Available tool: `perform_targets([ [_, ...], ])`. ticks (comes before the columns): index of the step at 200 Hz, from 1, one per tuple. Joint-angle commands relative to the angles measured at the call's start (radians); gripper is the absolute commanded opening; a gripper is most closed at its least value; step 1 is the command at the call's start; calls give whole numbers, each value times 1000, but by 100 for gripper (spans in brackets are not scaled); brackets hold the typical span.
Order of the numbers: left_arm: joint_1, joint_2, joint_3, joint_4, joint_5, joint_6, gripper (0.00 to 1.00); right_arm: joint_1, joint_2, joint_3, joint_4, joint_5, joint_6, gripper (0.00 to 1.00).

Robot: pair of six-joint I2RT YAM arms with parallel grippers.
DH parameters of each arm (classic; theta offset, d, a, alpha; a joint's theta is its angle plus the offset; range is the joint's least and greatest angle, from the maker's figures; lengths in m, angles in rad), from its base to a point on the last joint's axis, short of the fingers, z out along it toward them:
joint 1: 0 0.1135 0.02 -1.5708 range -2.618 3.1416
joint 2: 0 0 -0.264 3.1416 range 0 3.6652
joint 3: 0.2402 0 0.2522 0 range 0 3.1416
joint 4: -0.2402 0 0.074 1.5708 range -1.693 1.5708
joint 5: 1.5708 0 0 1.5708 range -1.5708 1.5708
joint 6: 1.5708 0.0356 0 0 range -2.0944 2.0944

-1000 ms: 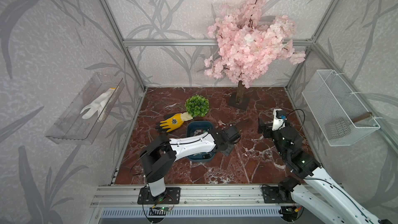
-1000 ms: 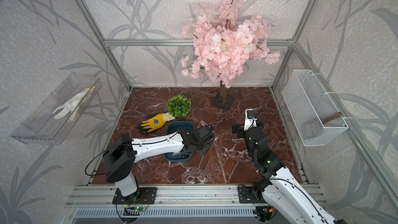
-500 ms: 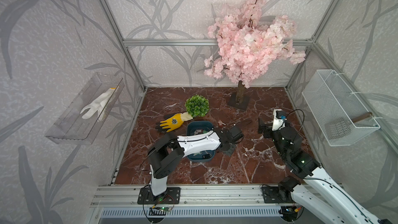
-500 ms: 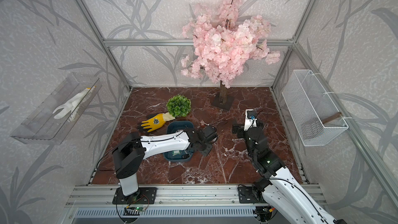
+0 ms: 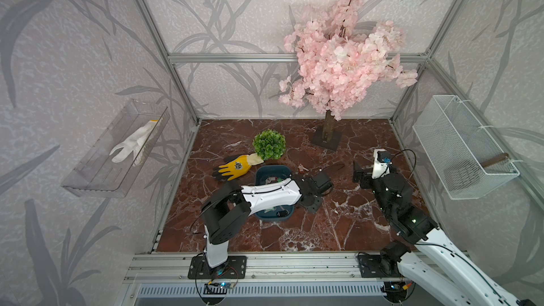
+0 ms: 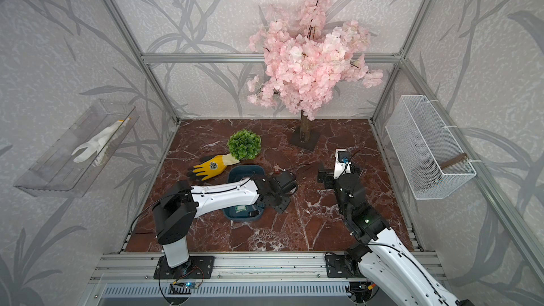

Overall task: Take the keys out of the storage box
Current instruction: Place the key at the center of the board, then pick up the key from the storage box.

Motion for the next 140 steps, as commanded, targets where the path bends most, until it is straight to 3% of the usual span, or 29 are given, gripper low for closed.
perform_targets([
  [1,8,-85,-11,15,-35,-19,42,-6,-6,0,18,18,0,99],
  [21,24,-137,-14,9,-51,-24,50,-8,-4,3,16,14,-7,99],
  [58,81,-229,-18,-53,-87,-36,55,-11,-2,3,17,10,-5,99],
  [140,331,-392,-177,-95,-92,-116,60,-18,6,-2,25,1,-2,99],
])
